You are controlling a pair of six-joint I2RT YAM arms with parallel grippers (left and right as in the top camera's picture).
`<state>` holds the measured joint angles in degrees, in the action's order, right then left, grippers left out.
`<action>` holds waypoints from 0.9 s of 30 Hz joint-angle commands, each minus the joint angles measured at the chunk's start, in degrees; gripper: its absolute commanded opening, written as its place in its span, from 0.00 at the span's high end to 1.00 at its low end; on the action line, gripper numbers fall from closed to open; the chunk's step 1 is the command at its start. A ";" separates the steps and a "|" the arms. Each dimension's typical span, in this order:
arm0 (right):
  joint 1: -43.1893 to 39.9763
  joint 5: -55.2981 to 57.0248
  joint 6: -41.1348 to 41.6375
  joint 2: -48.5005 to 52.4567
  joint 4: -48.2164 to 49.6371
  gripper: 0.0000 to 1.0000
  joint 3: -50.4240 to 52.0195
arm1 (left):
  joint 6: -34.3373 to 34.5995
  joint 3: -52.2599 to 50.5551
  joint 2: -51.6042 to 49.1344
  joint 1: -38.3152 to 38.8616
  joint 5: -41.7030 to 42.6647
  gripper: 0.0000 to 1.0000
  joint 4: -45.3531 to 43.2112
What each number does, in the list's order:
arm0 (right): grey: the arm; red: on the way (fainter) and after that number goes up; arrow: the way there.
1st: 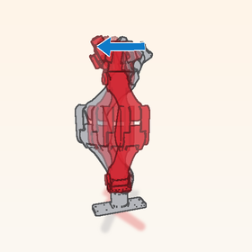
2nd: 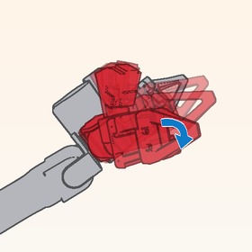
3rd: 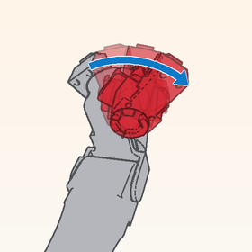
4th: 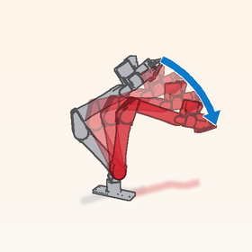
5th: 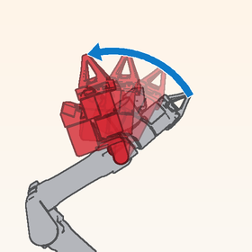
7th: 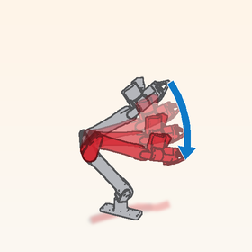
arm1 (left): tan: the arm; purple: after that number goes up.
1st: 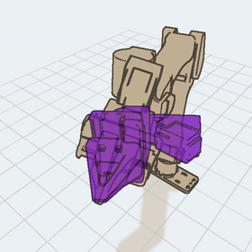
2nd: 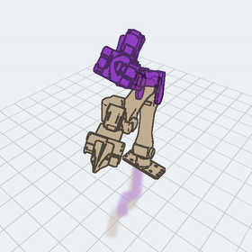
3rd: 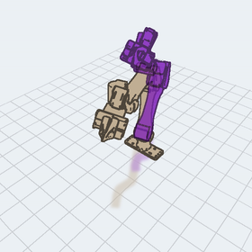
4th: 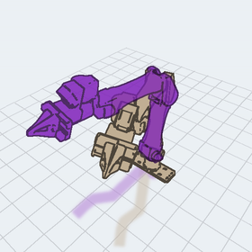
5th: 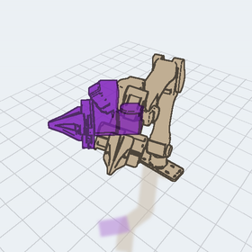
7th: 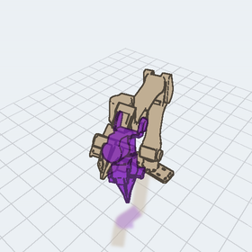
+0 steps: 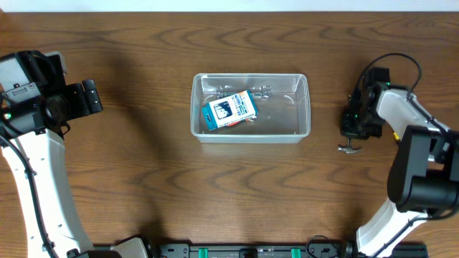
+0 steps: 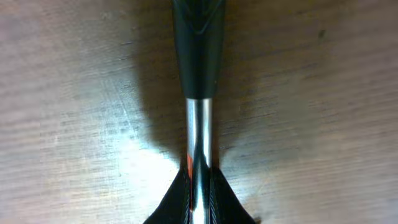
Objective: Pack container
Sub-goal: 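Carry the hammer with the right gripper into the container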
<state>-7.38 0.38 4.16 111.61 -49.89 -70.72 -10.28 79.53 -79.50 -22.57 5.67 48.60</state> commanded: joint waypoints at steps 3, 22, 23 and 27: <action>1.20 0.20 0.48 0.55 -9.55 0.99 -17.57 | 0.50 0.04 -0.22 -0.24 0.37 0.02 -0.11; 30.29 -1.16 -51.84 0.74 -22.97 0.99 -42.34 | 0.50 0.04 -0.22 -0.24 0.37 0.02 -0.52; 30.84 -1.70 -54.80 1.11 -22.95 0.99 -41.42 | 0.50 0.02 -0.22 -0.24 0.37 0.02 -0.52; 31.85 -5.25 -64.89 2.86 -22.82 0.99 -35.93 | 0.50 0.04 -0.22 -0.24 0.37 0.02 -0.50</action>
<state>24.03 -1.78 -47.24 112.51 -72.58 -110.02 -10.28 79.50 -79.50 -22.57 5.67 48.12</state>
